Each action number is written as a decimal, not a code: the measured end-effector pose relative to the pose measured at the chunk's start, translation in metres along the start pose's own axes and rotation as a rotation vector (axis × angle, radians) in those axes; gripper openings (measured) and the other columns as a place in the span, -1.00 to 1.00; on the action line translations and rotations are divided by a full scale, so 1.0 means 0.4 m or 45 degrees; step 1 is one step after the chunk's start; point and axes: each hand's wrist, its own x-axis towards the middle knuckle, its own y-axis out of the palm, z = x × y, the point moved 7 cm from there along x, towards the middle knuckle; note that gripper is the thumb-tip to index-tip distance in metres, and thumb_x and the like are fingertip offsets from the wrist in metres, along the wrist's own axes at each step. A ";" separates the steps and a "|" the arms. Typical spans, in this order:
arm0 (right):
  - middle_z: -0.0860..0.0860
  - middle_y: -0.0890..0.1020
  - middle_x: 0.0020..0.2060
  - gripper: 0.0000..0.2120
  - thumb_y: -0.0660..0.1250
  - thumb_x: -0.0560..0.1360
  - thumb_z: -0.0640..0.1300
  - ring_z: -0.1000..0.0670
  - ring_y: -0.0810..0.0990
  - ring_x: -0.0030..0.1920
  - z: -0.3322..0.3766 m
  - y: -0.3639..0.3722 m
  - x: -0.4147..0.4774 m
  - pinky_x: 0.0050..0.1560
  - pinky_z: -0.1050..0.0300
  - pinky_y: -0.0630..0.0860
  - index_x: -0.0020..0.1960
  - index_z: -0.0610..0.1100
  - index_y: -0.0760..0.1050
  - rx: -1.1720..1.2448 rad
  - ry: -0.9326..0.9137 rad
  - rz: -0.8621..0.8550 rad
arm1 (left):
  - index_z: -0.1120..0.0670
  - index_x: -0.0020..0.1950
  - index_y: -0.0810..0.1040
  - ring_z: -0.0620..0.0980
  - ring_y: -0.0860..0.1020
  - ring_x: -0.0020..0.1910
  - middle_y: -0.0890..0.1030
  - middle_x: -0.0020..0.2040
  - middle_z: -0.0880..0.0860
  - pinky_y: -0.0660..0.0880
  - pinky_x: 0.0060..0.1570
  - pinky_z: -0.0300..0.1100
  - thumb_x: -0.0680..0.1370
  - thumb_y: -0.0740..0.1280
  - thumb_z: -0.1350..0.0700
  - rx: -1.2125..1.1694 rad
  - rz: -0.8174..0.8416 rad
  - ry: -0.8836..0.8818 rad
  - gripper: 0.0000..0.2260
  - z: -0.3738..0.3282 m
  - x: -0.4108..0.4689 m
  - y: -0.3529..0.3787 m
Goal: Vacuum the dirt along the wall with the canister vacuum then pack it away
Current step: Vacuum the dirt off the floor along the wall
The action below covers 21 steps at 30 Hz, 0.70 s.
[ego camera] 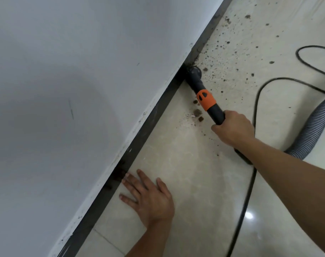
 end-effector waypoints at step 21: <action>-0.01 0.61 -0.14 -0.81 0.27 0.48 0.06 -0.15 0.62 -0.06 -0.025 0.108 -0.540 -0.20 0.07 0.34 0.03 0.02 0.37 -0.123 -0.069 0.279 | 0.19 0.55 0.12 0.24 -0.04 0.54 0.05 0.55 0.30 -0.16 0.41 0.35 0.55 -0.12 -0.12 -0.067 0.042 -0.019 -0.35 -0.004 -0.009 -0.027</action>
